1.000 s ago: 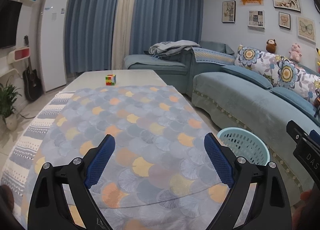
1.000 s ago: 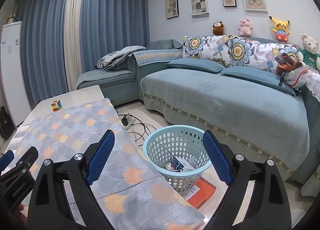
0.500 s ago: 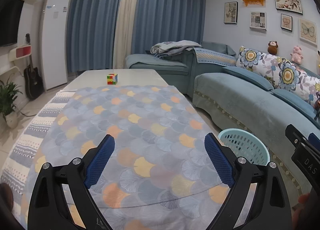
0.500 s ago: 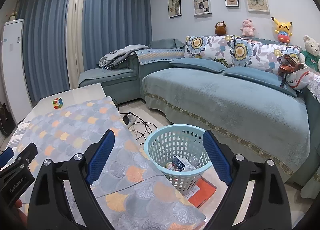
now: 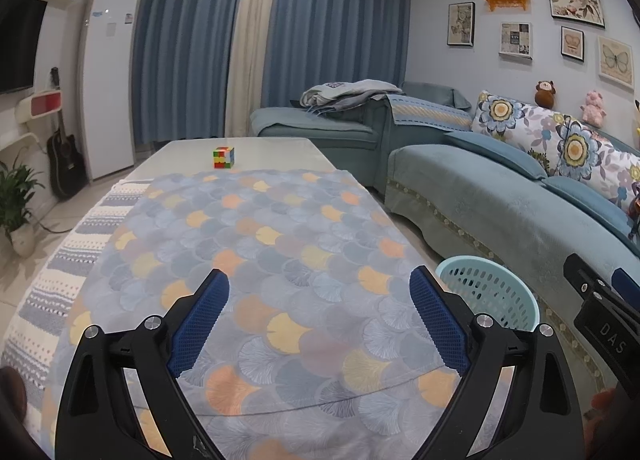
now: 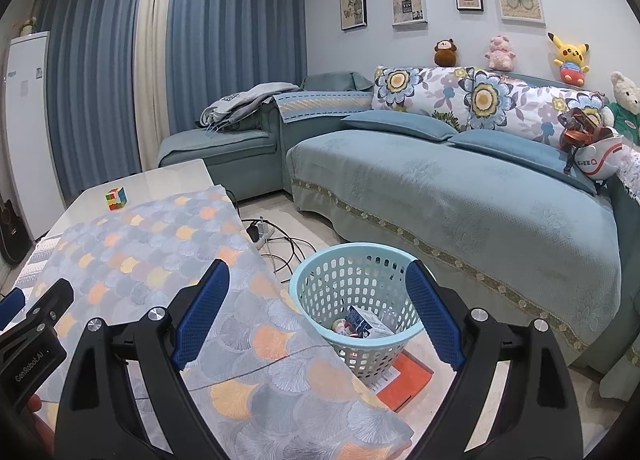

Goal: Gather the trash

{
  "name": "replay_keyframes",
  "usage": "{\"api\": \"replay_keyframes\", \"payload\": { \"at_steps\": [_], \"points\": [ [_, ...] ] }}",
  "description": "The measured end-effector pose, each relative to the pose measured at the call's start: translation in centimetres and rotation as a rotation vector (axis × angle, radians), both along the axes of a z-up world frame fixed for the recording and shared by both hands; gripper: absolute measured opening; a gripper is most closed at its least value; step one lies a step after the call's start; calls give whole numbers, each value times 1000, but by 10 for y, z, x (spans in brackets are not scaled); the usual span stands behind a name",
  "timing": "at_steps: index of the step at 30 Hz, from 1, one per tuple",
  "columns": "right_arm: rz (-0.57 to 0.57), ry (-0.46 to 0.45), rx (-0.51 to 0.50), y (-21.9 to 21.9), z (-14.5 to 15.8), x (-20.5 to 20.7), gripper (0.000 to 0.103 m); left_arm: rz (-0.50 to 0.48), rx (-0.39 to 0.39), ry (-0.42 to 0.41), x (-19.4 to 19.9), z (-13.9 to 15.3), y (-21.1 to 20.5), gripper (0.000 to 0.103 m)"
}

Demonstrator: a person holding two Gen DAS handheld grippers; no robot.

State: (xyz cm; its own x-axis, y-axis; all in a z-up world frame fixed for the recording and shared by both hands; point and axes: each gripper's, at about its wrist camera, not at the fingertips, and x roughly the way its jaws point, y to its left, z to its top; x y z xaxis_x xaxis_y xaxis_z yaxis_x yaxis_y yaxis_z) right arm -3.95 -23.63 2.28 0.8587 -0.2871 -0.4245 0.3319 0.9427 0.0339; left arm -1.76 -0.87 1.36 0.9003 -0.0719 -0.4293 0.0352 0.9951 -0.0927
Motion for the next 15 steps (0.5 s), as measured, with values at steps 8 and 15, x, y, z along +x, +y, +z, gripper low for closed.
{"api": "replay_keyframes", "payload": {
  "at_steps": [8,15],
  "points": [
    [-2,4,-2,0,0,1,85,-13,-26,14,1,-1,2,89],
    [1,6,-2,1,-1,1,85,-9,-22,13,1,-1,-1,89]
  ]
}}
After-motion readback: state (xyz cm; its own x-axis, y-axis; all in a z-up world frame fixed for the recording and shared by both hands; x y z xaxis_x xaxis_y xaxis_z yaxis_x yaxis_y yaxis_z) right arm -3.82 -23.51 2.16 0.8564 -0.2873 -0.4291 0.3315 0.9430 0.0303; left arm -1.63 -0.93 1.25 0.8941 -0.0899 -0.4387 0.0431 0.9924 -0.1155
